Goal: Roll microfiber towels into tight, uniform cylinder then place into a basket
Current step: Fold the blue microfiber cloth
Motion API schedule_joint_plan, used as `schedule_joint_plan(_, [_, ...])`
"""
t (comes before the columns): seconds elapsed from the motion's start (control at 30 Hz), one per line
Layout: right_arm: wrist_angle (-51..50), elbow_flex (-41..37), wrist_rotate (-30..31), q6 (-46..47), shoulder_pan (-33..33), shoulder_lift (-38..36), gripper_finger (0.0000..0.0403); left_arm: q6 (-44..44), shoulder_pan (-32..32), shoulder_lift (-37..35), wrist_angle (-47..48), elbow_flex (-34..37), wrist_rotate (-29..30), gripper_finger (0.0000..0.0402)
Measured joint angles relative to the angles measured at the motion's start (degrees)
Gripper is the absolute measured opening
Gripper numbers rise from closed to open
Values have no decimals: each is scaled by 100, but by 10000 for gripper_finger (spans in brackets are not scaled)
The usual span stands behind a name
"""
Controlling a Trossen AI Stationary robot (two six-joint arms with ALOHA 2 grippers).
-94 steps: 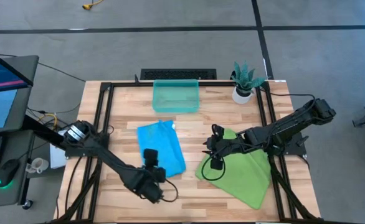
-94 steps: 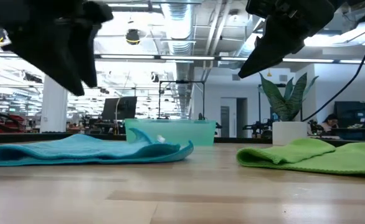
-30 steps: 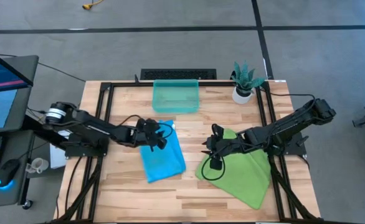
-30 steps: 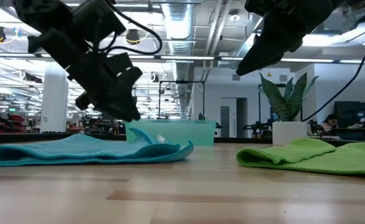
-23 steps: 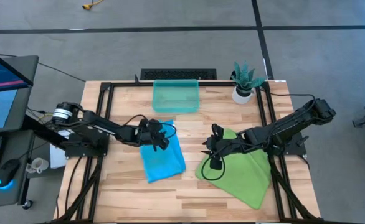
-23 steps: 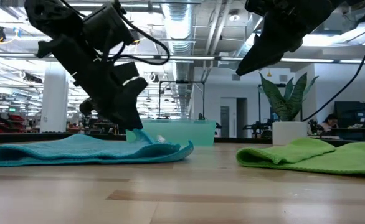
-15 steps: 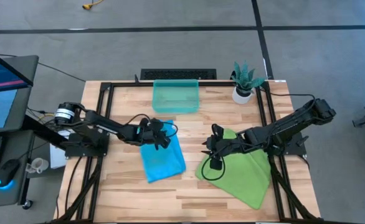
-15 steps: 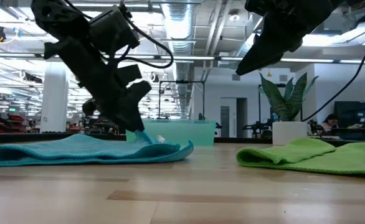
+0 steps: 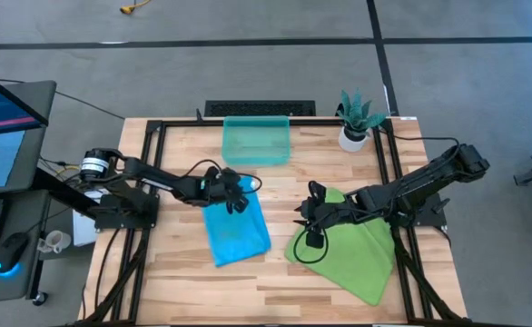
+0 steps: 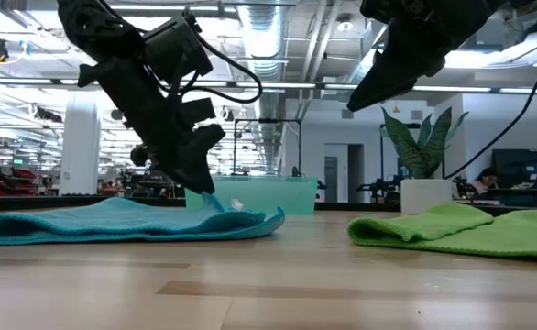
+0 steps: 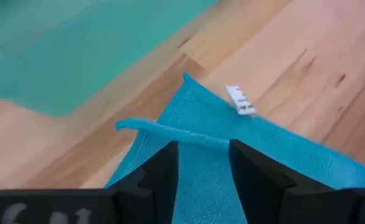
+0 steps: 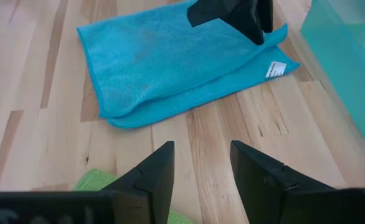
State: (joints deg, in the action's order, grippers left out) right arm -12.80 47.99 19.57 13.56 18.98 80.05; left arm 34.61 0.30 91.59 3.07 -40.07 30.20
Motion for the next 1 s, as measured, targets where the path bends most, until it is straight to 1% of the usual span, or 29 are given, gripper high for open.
schedule_joint_plan(0.1, [0,0,0,0,0,0,178,-117,-33,-179,440,-240,28,135])
schedule_joint_plan(0.2, [-1,0,0,0,0,0,178,-102,-107,-394,1319,-562,173,135])
schedule_joint_plan(0.3, [0,0,1,0,0,0,178,209,-237,-489,1987,-795,337,135])
schedule_joint_plan(0.4, [0,0,0,0,0,0,178,592,-346,-439,2169,-802,328,135])
schedule_joint_plan(0.53, [1,0,0,3,0,0,178,1054,-404,-121,2164,-694,308,135])
schedule_joint_plan(0.63, [2,0,0,2,0,0,178,1105,-330,162,1987,-691,321,135])
schedule_joint_plan(0.8, [-1,0,0,2,0,0,178,506,-202,631,900,-691,329,135])
schedule_joint_plan(0.87, [-1,0,0,2,0,0,178,346,-187,765,539,-691,243,135])
schedule_joint_plan(1.0, [1,0,0,2,0,0,178,302,-184,880,335,-700,84,135])
